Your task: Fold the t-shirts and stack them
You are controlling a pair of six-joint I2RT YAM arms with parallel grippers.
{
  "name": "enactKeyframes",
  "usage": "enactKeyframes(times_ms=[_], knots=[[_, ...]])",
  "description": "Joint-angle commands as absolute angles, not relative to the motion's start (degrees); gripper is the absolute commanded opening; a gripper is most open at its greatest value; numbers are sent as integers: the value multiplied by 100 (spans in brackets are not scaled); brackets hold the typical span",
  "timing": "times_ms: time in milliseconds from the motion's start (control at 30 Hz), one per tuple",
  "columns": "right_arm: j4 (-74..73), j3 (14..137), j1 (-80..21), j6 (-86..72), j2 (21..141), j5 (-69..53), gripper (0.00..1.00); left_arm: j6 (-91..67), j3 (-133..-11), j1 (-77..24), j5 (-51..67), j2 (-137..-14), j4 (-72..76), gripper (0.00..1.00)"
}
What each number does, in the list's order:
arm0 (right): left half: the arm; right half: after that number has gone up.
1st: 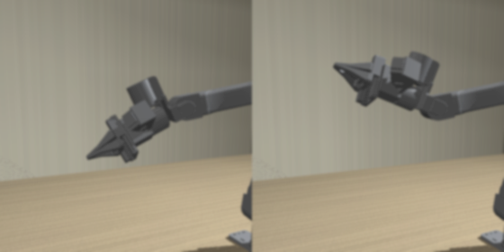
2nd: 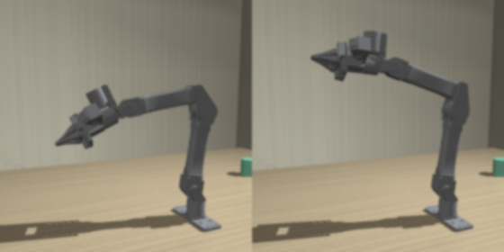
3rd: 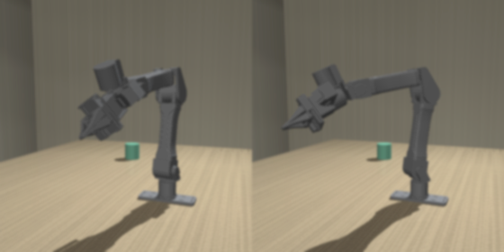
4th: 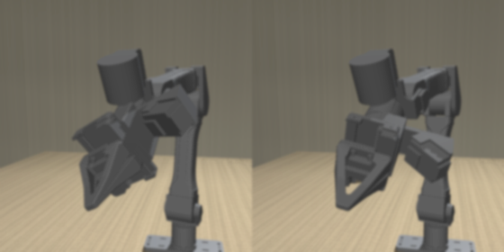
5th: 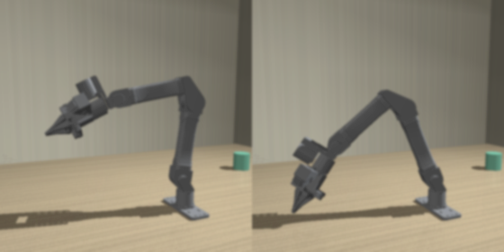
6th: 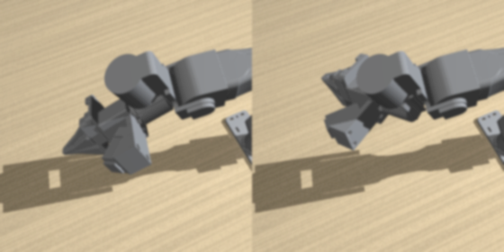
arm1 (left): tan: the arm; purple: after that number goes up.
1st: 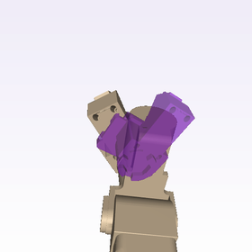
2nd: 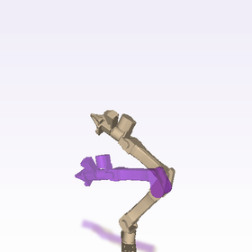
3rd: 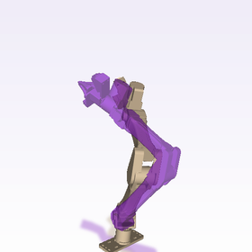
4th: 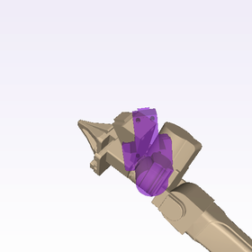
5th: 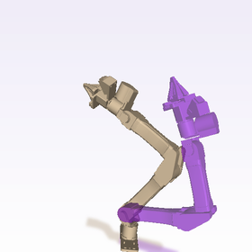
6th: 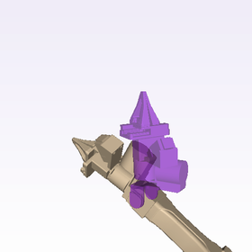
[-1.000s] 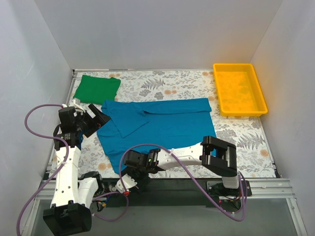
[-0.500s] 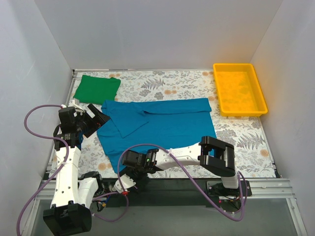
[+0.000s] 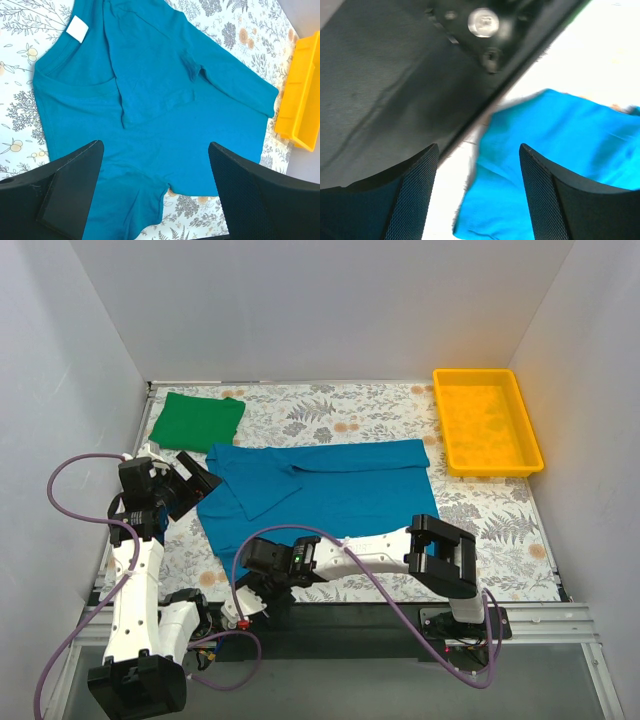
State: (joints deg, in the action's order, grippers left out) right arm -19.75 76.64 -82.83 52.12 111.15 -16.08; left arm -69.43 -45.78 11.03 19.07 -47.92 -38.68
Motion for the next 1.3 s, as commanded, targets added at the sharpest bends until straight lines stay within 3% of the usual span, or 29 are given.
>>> enactKeyframes(times_ms=[0,600,1267], knots=[[-1942,8015,-8139,5001,11162,-1521,71,-6899,-4860,1090,1767,-4728,-3946,85],[-1899,8314,-8086,4676,11830,-1248,63,-6891,-4799,1090,1811,-4693,-3920,85],[-1740,8218,-7770,4307,12085,-1283,35,-6873,-4781,1090,1872,-4711,-3902,85]])
